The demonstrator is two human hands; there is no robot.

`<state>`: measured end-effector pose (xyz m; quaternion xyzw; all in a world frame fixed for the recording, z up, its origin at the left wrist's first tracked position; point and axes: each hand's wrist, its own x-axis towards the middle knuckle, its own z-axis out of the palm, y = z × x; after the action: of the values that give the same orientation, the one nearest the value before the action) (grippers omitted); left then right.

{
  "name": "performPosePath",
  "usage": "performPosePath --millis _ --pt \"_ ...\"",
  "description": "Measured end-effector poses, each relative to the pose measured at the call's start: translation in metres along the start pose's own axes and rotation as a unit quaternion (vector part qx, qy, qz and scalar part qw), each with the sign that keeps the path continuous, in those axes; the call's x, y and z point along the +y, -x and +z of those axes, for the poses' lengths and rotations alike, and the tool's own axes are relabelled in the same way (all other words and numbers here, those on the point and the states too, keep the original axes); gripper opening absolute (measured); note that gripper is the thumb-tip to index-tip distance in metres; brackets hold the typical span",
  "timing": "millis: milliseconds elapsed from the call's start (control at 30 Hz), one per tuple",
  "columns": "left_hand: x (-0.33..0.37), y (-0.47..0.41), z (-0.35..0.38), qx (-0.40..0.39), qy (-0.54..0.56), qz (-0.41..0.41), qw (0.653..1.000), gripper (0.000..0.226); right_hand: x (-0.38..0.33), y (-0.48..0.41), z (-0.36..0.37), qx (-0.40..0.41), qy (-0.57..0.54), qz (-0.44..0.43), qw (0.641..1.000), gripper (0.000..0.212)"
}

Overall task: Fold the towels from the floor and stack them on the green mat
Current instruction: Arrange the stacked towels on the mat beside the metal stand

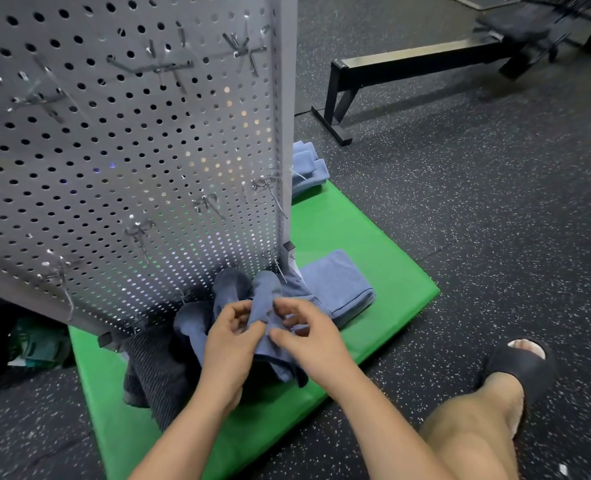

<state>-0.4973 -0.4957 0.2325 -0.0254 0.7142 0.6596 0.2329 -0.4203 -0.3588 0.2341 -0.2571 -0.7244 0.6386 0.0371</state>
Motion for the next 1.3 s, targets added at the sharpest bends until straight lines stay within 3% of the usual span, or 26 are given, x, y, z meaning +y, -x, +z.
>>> performPosePath --millis 233,300,433,467,600,700,767,867,933,1067,1200,1267,1300 --pt "0.012 -0.010 -0.006 -0.034 0.067 -0.035 0.997 0.030 -0.003 0.003 -0.002 -0.023 0.071 -0.039 0.996 0.084" --pt "0.015 -0.014 -0.010 -0.068 0.058 -0.045 0.995 0.031 -0.005 0.005 -0.004 -0.034 0.076 -0.041 0.996 0.075" --pt "0.019 -0.018 -0.013 -0.133 -0.025 -0.054 0.989 0.014 -0.004 0.004 -0.005 -0.025 0.020 -0.016 0.999 0.024" --pt "0.020 -0.018 -0.014 -0.134 -0.049 -0.042 0.989 0.011 -0.004 0.003 -0.007 -0.015 0.002 -0.008 1.000 0.012" --pt "0.019 -0.021 -0.021 -0.137 -0.185 0.063 0.971 0.008 -0.004 -0.002 -0.011 0.000 -0.069 0.053 0.996 0.021" --pt "0.012 -0.023 -0.026 -0.139 -0.311 0.163 0.926 0.011 0.002 -0.003 -0.007 -0.043 -0.107 0.080 0.990 0.051" --pt "0.011 -0.020 -0.028 -0.145 -0.317 0.198 0.916 0.010 0.002 -0.005 -0.006 -0.079 -0.117 0.098 0.985 0.056" --pt "0.013 -0.015 -0.033 -0.154 -0.304 0.213 0.916 0.009 -0.002 -0.005 -0.008 -0.100 -0.052 0.096 0.989 0.018" --pt "0.012 -0.014 -0.037 -0.146 -0.311 0.209 0.916 0.011 -0.001 -0.006 -0.010 -0.083 0.006 0.072 0.994 0.005" --pt "0.013 -0.016 -0.033 -0.135 -0.352 0.174 0.910 0.016 -0.001 -0.015 -0.018 -0.019 0.118 0.020 0.993 0.015" --pt "0.016 -0.027 -0.014 -0.216 -0.376 0.077 0.898 0.027 0.001 -0.021 -0.030 0.034 0.174 0.044 0.983 0.023" --pt "0.019 -0.035 -0.003 -0.244 -0.406 0.075 0.877 0.016 0.000 -0.024 -0.035 0.057 0.193 0.056 0.978 0.027" --pt "0.021 -0.040 0.003 -0.245 -0.416 0.086 0.872 0.023 -0.002 -0.025 -0.037 0.072 0.197 0.060 0.976 0.029"
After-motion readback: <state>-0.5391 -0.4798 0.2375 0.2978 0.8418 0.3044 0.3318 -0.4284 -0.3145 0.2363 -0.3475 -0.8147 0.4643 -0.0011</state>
